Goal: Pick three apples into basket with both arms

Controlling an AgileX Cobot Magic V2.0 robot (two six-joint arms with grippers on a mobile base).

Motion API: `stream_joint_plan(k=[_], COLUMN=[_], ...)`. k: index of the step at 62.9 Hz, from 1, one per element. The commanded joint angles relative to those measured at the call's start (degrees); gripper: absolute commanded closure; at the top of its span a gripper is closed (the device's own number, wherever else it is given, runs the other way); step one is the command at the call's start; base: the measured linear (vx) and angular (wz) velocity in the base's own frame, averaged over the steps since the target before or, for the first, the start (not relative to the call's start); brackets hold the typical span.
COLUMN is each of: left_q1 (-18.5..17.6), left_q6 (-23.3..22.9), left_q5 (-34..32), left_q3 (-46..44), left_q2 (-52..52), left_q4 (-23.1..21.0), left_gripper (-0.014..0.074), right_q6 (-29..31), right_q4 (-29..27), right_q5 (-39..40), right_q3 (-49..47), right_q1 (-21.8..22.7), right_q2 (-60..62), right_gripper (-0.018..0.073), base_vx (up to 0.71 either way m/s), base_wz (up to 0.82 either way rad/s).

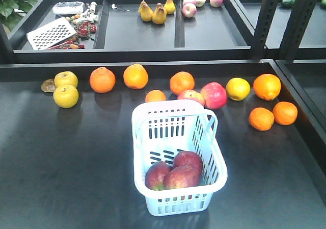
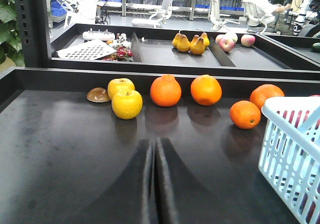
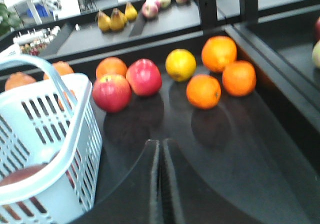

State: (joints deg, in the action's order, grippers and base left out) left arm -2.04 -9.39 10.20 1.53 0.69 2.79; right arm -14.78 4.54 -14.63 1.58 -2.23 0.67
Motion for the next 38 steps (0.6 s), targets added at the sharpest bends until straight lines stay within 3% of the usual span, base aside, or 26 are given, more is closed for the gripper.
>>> stream_joint_plan(k=[1,9,38], left_q1=[0.12,0.12,0.12], left_q6=[-0.53,-0.53,-0.53], left_q5=[-4.22,-4.22,-4.22], left_q3=[0.31,0.31,0.31], left_q2=[0.85,0.85,0.85], left_q4=[-0.45,-0.45,-0.45], left_gripper=[0.0603,0.0603,0.0603], right_q6=[0.23,0.23,0.23], right_q4=[1.17,1.3,1.3], right_q5=[7.61,11.37,11.24], right_q3=[0.88,0.88,0.72], right_q1=[0.41,0.41,0.41], right_q2=[0.74,0.74,0.74], right_gripper=[0.0568,0.0568,0.0568], base_vx=[0.0,0.0,0.0], base_wz=[0.0,0.0,0.0])
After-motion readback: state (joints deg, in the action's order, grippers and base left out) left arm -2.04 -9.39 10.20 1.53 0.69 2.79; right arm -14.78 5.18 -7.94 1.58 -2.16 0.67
